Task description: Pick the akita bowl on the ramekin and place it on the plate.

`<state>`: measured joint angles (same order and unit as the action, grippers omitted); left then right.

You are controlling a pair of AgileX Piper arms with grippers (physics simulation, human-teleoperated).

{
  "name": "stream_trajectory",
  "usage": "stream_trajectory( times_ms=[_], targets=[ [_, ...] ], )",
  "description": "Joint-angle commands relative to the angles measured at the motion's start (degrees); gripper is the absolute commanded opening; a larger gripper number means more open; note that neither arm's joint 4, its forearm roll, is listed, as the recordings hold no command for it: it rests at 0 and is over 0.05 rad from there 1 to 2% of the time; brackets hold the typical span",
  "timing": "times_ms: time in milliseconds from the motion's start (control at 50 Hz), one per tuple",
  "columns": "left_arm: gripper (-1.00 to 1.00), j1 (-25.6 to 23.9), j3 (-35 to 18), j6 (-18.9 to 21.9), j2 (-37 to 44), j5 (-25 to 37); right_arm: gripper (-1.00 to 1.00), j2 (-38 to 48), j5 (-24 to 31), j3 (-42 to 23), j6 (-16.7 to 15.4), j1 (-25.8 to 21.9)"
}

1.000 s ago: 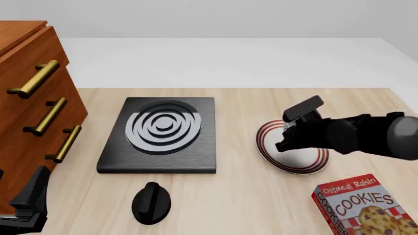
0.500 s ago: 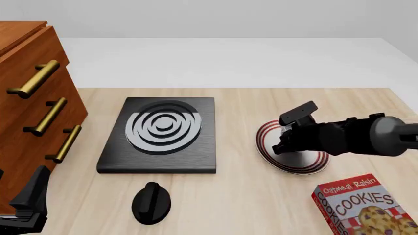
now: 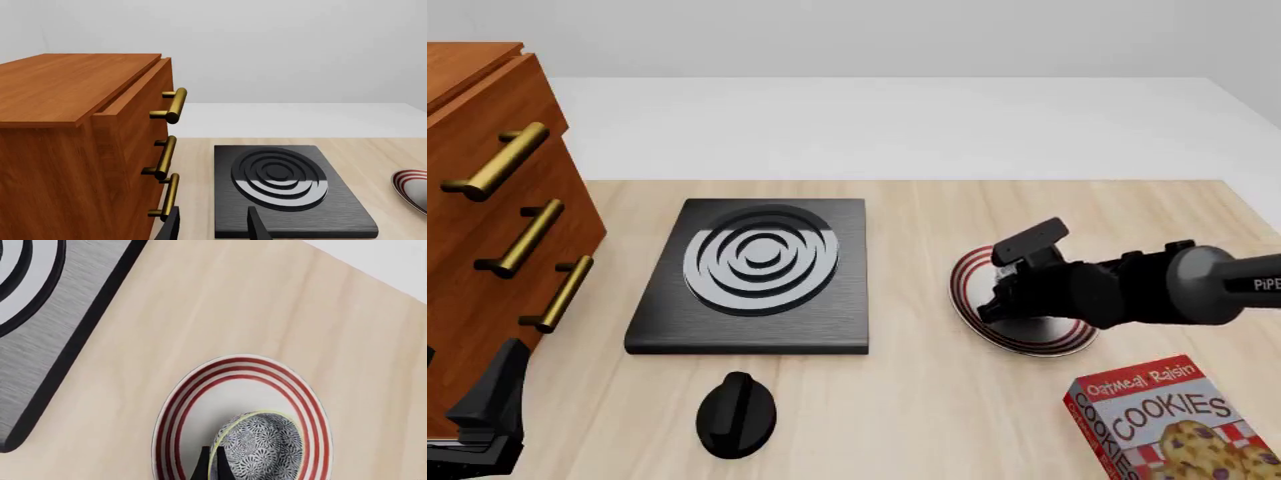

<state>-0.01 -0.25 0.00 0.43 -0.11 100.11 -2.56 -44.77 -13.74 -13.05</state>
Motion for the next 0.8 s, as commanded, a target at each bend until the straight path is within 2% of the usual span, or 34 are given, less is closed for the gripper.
stream_trajectory(
  times_ms=[20,280,360,800],
  targets=[
    [1.0,-0.01,0.0,0.0,0.0,0.0,1.0,0.8,-0.22,0.61,0.4,0.51],
    [1.0,0.0,0.0,0.01,0.0,0.0,1.0,-1.46,1.9,-0.36,-0.83,0.33],
    [1.0,0.01,0.0,-0.01,-0.01,0.0,1.0,-2.13,2.49,-0.78,-2.15,0.73],
    [1.0,-0.01,0.0,-0.01,0.01,0.0,1.0,-11.86,7.92,0.07,-2.85,-1.43]
  ],
)
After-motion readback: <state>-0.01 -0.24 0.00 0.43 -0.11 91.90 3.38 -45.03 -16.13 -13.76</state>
